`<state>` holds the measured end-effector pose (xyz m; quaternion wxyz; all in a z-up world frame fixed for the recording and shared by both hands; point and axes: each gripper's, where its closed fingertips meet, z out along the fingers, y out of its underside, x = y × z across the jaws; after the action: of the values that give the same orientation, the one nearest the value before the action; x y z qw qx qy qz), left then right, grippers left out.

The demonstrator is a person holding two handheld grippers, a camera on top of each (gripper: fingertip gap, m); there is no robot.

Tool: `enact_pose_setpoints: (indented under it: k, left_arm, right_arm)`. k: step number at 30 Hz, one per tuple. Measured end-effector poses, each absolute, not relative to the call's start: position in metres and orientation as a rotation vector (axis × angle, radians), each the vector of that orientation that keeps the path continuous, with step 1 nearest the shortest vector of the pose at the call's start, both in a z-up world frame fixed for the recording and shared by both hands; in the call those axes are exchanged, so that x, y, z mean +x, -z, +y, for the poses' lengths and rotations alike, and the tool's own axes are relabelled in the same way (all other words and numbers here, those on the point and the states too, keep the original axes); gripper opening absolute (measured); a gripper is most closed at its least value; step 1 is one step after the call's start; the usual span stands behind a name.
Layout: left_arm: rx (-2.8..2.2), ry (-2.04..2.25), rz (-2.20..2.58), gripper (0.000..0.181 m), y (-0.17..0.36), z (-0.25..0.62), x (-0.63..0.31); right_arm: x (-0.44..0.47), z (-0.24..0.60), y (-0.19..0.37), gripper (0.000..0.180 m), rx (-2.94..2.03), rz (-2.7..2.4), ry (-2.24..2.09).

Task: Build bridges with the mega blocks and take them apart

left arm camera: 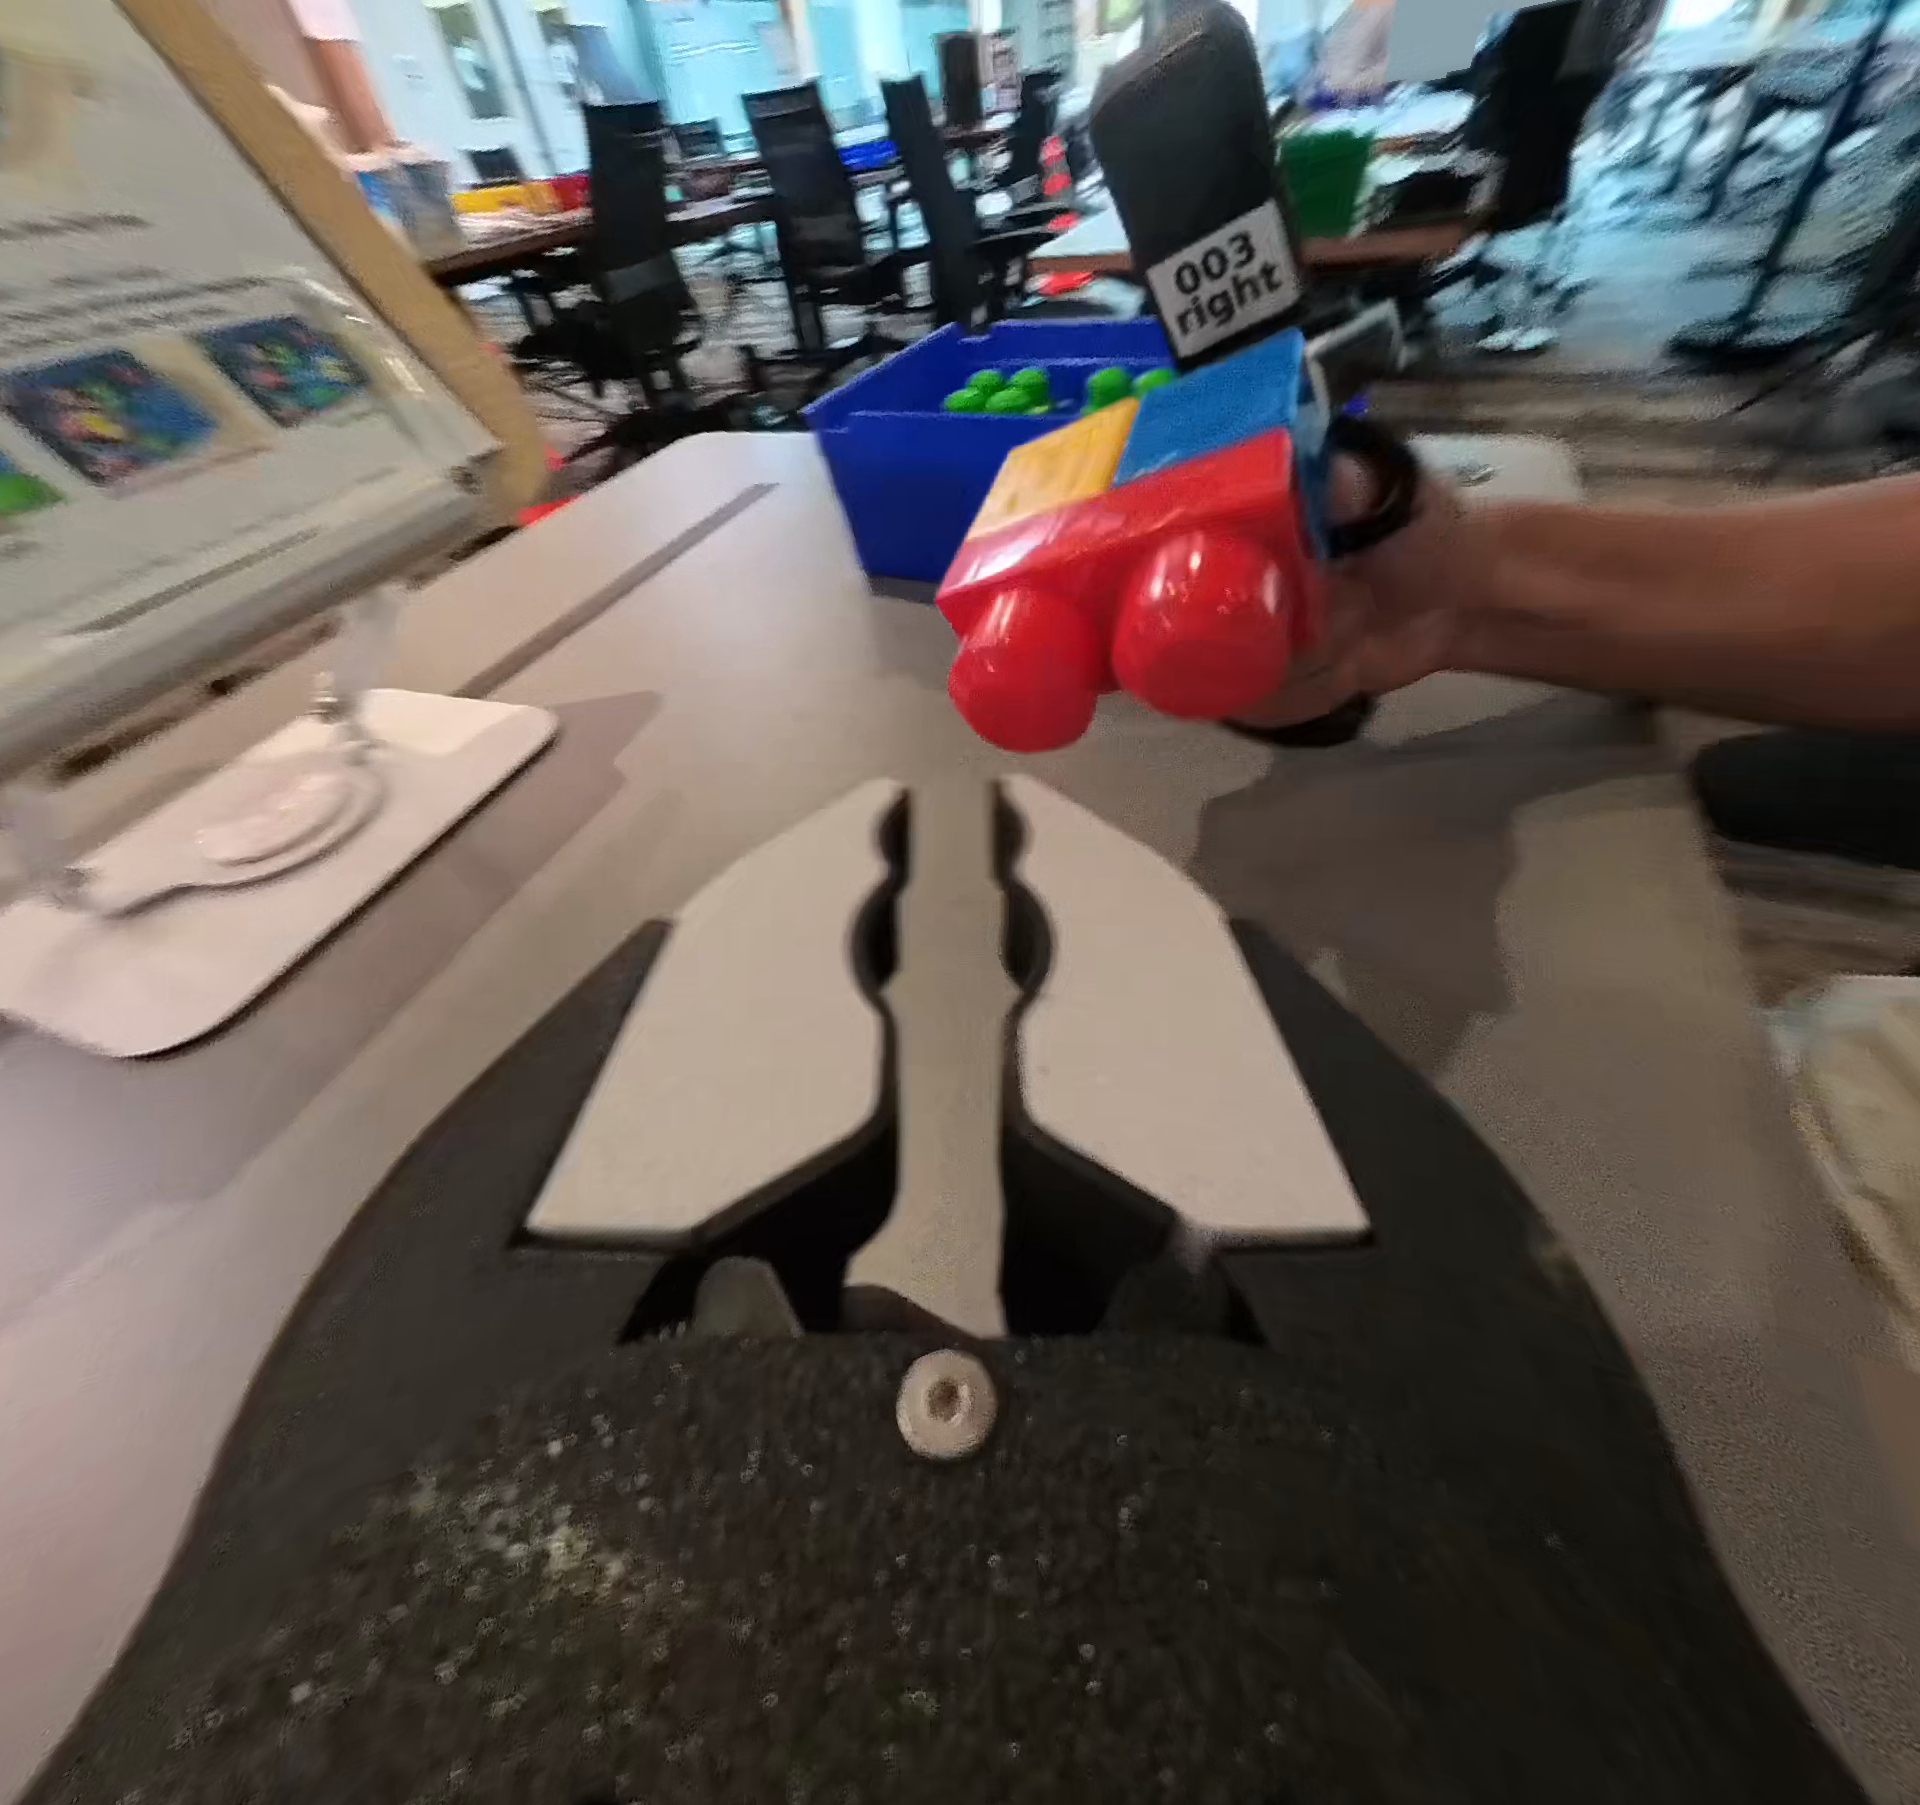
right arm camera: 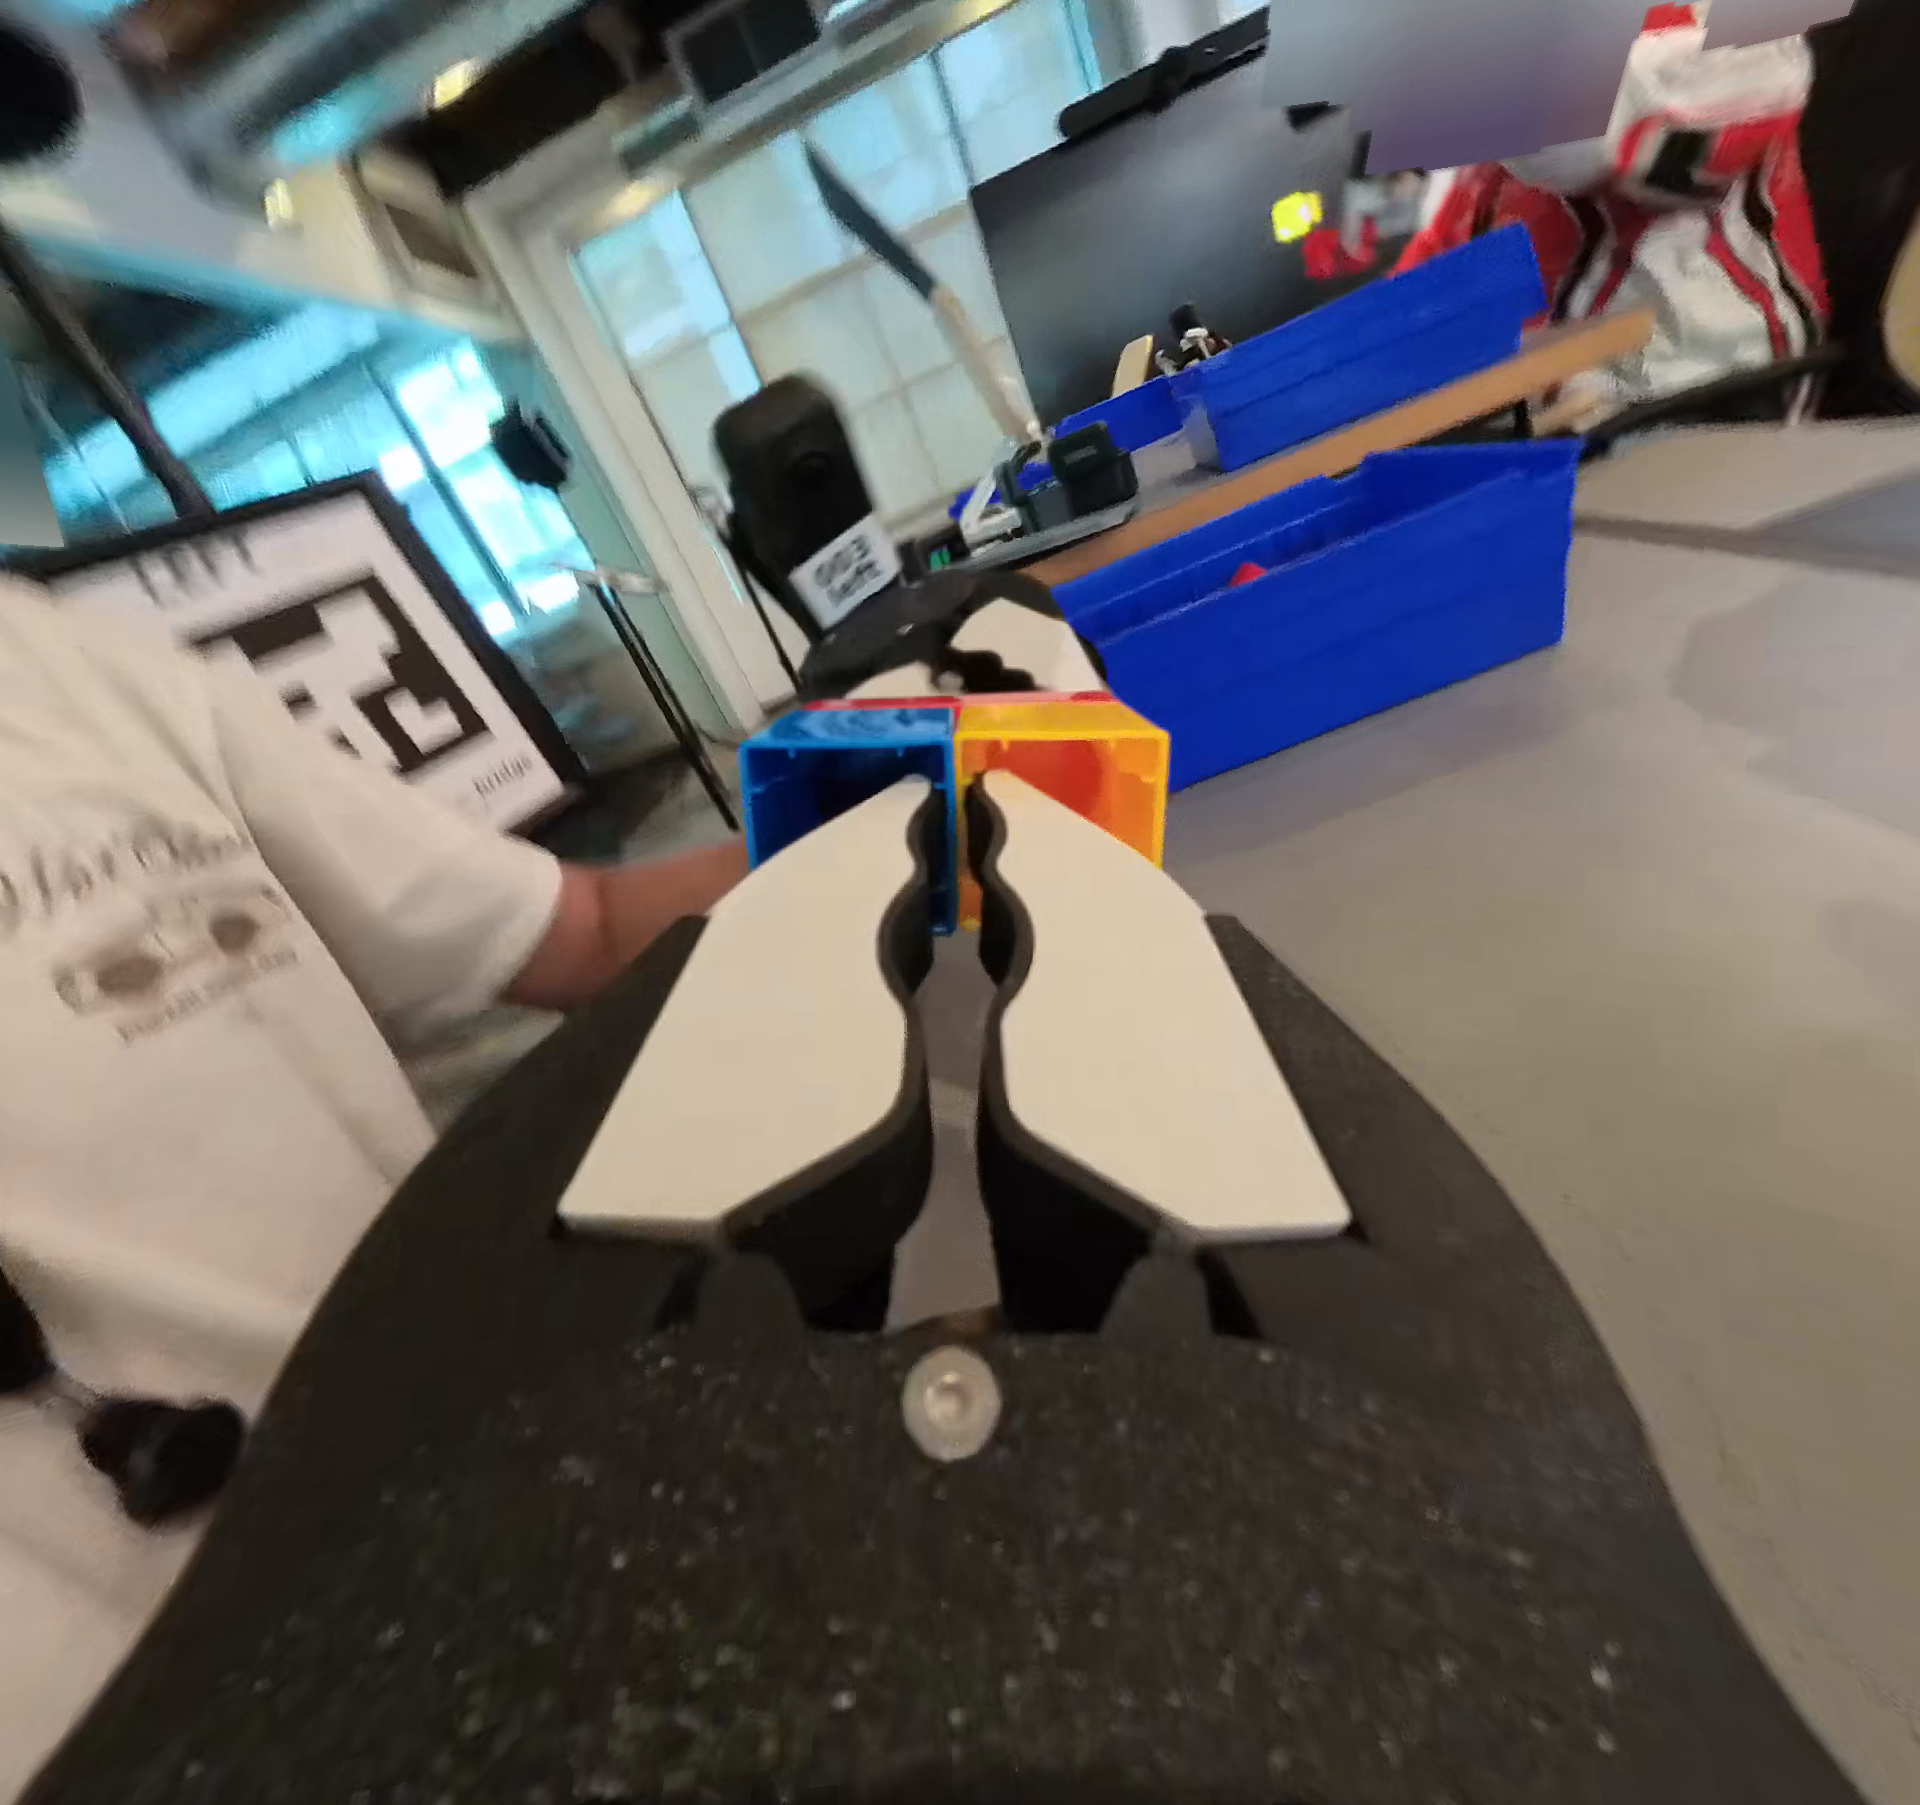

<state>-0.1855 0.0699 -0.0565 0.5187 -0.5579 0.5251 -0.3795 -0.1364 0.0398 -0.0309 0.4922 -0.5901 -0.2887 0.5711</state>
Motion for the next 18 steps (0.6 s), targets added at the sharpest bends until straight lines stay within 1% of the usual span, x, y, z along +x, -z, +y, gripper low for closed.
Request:
enact_pose_setpoints:
  k: [1,3,4,6,9,11,12,13,18]
  left_arm:
    - [-1.338,0.861,1.272,0.030,0.056,0.070,-0.187]
    - [-1.318,0.795,1.306,0.052,0.051,0.064,-0.189]
    - [-1.293,0.759,1.340,0.058,0.049,0.059,-0.188]
    - [-1.214,0.649,1.400,0.063,0.043,0.049,-0.186]
    - [-1.125,0.551,1.465,0.058,0.035,0.035,-0.179]
    - [-1.104,0.539,1.498,0.052,0.035,0.029,-0.174]
    - [-1.092,0.531,1.505,0.046,0.035,0.028,-0.173]
    - [-1.075,0.523,1.508,0.034,0.035,0.027,-0.173]
    - [-1.101,0.591,1.542,0.032,0.039,0.025,-0.174]
  right_arm:
    - [-0.133,0.046,0.030,0.003,-1.472,-0.604,-1.449]
    - [-0.132,0.051,0.033,0.003,-1.554,-0.463,-1.570]
    - [-0.133,0.051,0.034,0.003,-1.586,-0.413,-1.614]
    - [-0.138,0.047,0.034,0.003,-1.648,-0.347,-1.715]
    - [-0.147,0.041,0.033,0.003,-1.694,-0.300,-1.797]
    - [-0.153,0.036,0.033,0.003,-1.707,-0.303,-1.829]
    - [-0.155,0.035,0.035,0.004,-1.720,-0.291,-1.846]
    - [-0.156,0.033,0.034,0.004,-1.711,-0.284,-1.874]
    - [-0.157,0.029,0.041,0.004,-1.740,-0.247,-1.929]
